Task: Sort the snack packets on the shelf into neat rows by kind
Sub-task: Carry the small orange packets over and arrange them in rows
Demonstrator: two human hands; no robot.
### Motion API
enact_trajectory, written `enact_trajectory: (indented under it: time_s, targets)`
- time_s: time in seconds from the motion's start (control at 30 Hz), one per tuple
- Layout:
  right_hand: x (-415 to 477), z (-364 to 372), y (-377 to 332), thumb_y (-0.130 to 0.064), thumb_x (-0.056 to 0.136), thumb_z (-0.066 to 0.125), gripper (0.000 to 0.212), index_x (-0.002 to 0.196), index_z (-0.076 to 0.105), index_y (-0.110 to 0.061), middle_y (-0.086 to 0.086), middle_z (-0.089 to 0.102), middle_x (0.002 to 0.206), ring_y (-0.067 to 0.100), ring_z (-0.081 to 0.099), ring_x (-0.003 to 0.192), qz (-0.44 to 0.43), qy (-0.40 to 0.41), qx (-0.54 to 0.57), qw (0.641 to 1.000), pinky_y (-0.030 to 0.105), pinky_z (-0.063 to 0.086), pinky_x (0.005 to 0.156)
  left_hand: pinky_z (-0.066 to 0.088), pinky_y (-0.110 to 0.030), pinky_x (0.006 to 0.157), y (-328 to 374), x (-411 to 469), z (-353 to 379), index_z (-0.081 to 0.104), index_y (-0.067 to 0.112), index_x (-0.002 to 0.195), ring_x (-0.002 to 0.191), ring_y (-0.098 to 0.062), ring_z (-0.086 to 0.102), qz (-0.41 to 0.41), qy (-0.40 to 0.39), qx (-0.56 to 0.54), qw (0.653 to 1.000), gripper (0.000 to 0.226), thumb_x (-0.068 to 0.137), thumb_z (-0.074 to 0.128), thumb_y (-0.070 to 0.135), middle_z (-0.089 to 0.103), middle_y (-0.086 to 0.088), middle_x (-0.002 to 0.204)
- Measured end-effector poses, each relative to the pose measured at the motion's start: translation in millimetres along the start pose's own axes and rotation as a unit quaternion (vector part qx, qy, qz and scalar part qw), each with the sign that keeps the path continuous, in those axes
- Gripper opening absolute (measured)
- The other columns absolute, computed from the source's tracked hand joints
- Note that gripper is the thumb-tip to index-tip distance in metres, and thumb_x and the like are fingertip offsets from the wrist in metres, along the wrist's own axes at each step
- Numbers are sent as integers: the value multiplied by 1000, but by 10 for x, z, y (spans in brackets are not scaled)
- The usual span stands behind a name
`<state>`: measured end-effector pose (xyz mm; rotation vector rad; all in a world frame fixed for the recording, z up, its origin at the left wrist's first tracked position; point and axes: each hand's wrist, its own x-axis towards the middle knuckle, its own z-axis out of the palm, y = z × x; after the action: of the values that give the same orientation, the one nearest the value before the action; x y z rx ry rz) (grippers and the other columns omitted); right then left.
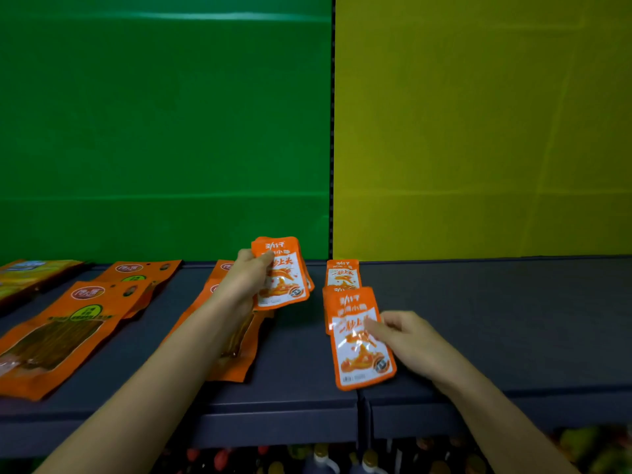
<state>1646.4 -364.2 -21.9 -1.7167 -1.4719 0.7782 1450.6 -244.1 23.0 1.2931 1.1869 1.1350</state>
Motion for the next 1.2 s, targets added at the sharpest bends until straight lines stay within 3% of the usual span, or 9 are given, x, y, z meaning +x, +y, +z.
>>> enact_trajectory:
  time_s: [0.17,0.27,0.37,0.53,0.67,0.8,0.97,1.1,1.2]
  targets:
    - [-135,60,-17,-46,92,46,41,78,54,-8,-8,71,83,6,68,85,-15,27,-143,989,25,52,74,47,-19,42,26,33,4,42,7,116,46,-9,57,5,-12,5,1000,24,98,41,22,58,-6,81]
    - [-146,49,-51,-50,92,42,40,68,42,-18,-8,65,76,5,63,78,-16,36,-219,975,22,45,65,50,-28,56,27,42,20,40,2,123,61,-14,59,5,-22,7,1000,33,98,42,23,59,-6,84]
    - [-135,27,-53,-52,91,41,43,63,36,-21,-11,54,67,0,53,67,-10,34,-259,965,19,32,53,47,-27,54,21,55,39,39,2,128,62,-15,58,-3,-36,13,999,38,98,41,25,59,-5,84]
    - [-113,-7,-88,-56,89,40,42,63,39,-24,-9,61,77,5,58,74,10,21,-302,953,22,38,59,42,-13,35,7,64,81,39,-2,129,40,-6,56,6,-47,20,999,39,99,40,24,55,-4,75]
    - [-102,-69,-148,-64,87,36,45,67,43,-25,-8,60,86,13,55,83,35,18,-338,940,29,39,70,46,-14,36,-4,51,151,41,0,122,45,-7,59,16,-58,26,998,33,99,41,23,57,-3,76]
    - [-15,-166,-229,-68,87,25,56,82,58,-23,-4,62,91,19,54,90,-19,124,-259,958,33,39,76,49,-16,41,-1,-19,362,48,9,92,37,-2,58,32,-86,36,995,16,99,40,21,59,-3,72]
    - [252,-341,-250,-69,84,32,52,79,58,-25,-4,62,91,22,58,97,-56,155,-168,972,37,42,82,49,-19,43,-16,-70,859,39,-1,125,60,-11,60,36,-113,34,992,41,94,51,23,61,-7,84]
    - [509,-606,-38,-59,81,56,40,65,51,-22,-4,61,78,18,58,81,-48,133,-128,982,30,38,68,54,-29,56,49,-109,1235,36,1,121,68,-17,63,19,-132,16,991,41,92,55,22,62,-16,104]
    - [672,-850,181,-40,84,64,26,71,57,-18,10,70,85,19,60,78,-56,98,27,993,30,41,70,52,-23,49,92,-95,1426,48,2,112,65,-18,62,4,-138,5,990,22,93,47,13,64,-14,90]
